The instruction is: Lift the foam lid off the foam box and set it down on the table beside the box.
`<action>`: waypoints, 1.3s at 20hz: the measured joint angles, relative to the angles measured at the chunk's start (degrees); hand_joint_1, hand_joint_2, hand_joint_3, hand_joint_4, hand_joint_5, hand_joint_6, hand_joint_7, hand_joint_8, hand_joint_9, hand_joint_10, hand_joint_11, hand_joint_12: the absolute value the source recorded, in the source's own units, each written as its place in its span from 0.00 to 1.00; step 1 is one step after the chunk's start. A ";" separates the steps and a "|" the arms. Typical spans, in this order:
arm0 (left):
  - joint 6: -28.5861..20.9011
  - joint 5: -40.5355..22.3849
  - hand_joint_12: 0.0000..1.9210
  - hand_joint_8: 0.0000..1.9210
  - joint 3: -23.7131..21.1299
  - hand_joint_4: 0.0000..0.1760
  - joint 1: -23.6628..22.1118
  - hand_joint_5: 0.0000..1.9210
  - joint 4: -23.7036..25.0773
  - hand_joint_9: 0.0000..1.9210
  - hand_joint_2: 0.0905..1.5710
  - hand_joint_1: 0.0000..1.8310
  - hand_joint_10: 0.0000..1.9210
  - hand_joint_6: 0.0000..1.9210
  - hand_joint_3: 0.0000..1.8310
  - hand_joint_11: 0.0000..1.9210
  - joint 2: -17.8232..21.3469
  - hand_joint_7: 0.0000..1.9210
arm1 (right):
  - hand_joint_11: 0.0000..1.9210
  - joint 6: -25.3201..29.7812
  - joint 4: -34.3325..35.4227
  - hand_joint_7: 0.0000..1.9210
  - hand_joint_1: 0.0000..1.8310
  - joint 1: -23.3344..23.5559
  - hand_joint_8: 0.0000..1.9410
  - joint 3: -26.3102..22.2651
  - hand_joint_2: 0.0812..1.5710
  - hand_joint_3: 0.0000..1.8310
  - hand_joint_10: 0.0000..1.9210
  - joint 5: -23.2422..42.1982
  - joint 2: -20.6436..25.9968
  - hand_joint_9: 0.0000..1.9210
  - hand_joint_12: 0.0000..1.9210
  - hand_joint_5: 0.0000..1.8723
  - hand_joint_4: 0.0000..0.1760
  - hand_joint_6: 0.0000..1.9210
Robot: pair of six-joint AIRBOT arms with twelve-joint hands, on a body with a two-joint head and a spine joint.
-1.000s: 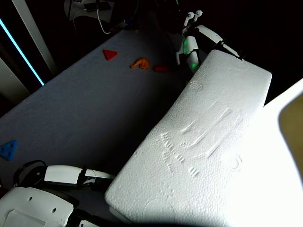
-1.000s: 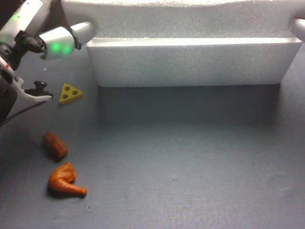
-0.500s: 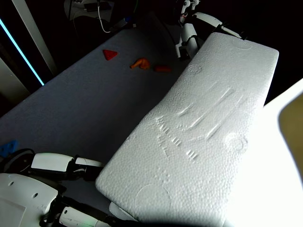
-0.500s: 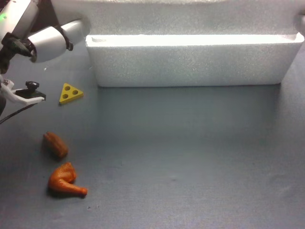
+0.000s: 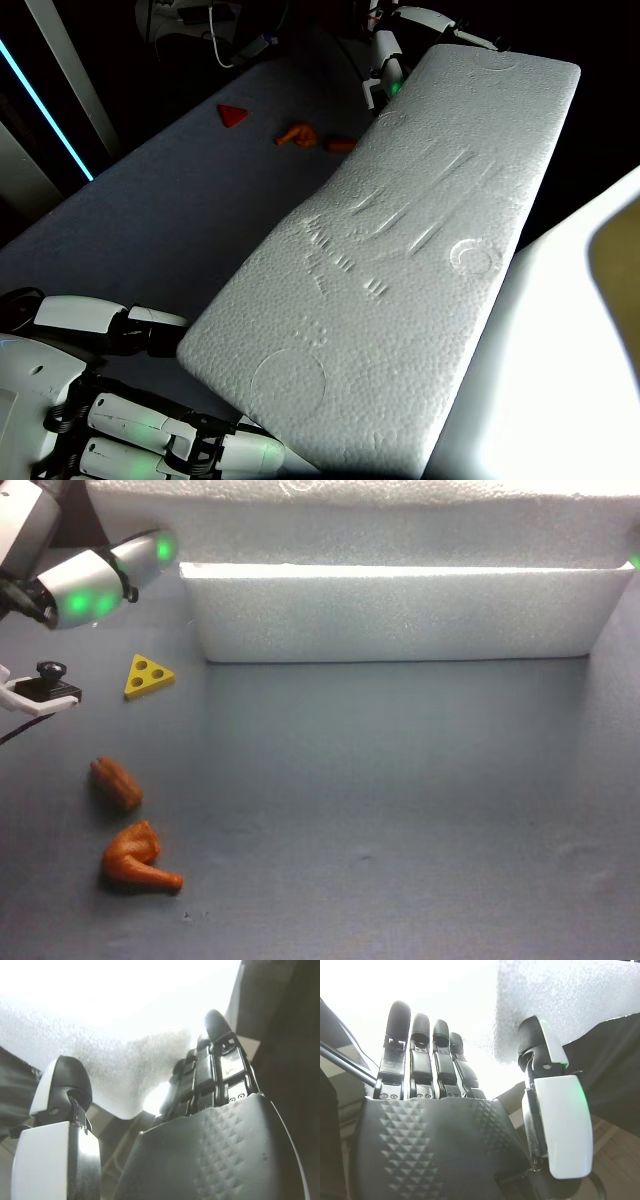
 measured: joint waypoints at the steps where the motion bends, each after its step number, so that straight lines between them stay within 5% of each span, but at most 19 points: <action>1: 0.22 -0.79 0.14 0.00 -0.57 0.14 0.22 0.00 0.17 0.02 0.73 0.35 0.00 0.00 0.00 0.00 0.26 0.00 | 0.00 0.00 0.02 0.00 0.34 -0.39 0.23 -0.50 0.79 0.00 0.36 0.68 0.33 0.00 0.90 0.00 0.00 0.19; 4: 0.50 -1.81 0.13 0.00 -1.95 0.12 0.85 0.00 0.76 0.01 0.74 0.34 0.00 0.00 0.00 0.00 1.20 0.00 | 0.00 0.00 -0.26 0.00 0.34 -0.70 0.22 -1.68 0.79 0.00 0.36 2.01 1.40 0.00 0.91 0.00 0.00 0.21; 6: 0.92 -2.64 0.00 0.00 -3.08 0.03 1.53 0.00 0.85 0.00 0.73 0.30 0.00 0.00 0.00 0.00 2.03 0.00 | 0.00 -0.15 -0.72 0.00 0.36 -1.36 0.21 -2.89 0.80 0.00 0.37 3.02 2.29 0.00 0.89 0.00 0.00 0.22; 13: 1.36 -3.21 0.00 0.00 -6.56 0.09 3.32 0.00 1.49 0.00 0.73 0.28 0.00 0.00 0.00 0.00 3.85 0.00 | 0.00 -0.59 -1.22 0.00 0.36 -3.41 0.23 -5.81 0.81 0.00 0.37 4.81 4.66 0.00 0.92 0.00 0.00 0.25; 14: 1.49 -3.32 0.02 0.00 -7.10 0.20 3.32 0.00 1.79 0.00 0.72 0.27 0.00 0.00 0.00 0.03 4.26 0.00 | 0.00 -0.70 -1.31 0.00 0.34 -3.78 0.23 -6.36 0.80 0.00 0.35 5.03 5.05 0.00 0.89 0.00 0.00 0.24; 15: 1.57 -3.52 0.14 0.00 -7.61 0.21 3.67 0.00 1.84 0.00 0.71 0.27 0.00 0.00 0.00 0.01 4.76 0.00 | 0.00 -0.68 -1.31 0.00 0.34 -4.20 0.24 -6.67 0.80 0.00 0.36 5.57 5.16 0.00 0.89 0.00 0.00 0.24; 17: 1.92 -3.82 0.22 0.00 -8.87 0.22 4.46 0.00 1.70 0.00 0.71 0.29 0.00 0.00 0.00 0.00 5.60 0.00 | 0.00 -0.74 -1.44 0.00 0.35 -4.37 0.24 -7.67 0.79 0.00 0.36 5.64 5.75 0.00 0.92 0.00 0.00 0.24; 21: 2.69 -3.82 0.03 0.00 -11.76 0.25 6.12 0.00 1.70 0.00 0.72 0.30 0.00 0.00 0.00 0.00 7.58 0.00 | 0.00 -0.96 -2.64 0.00 0.34 -5.46 0.22 -9.57 0.79 0.00 0.30 6.54 7.72 0.00 0.93 0.00 0.00 0.21; 26: 3.06 -3.87 0.05 0.00 -14.60 0.33 8.66 0.00 1.88 0.00 0.73 0.31 0.00 0.00 0.00 0.00 9.55 0.00 | 0.00 -1.16 -2.91 0.00 0.35 -7.89 0.22 -11.96 0.80 0.00 0.35 6.49 9.20 0.00 0.86 0.00 0.00 0.21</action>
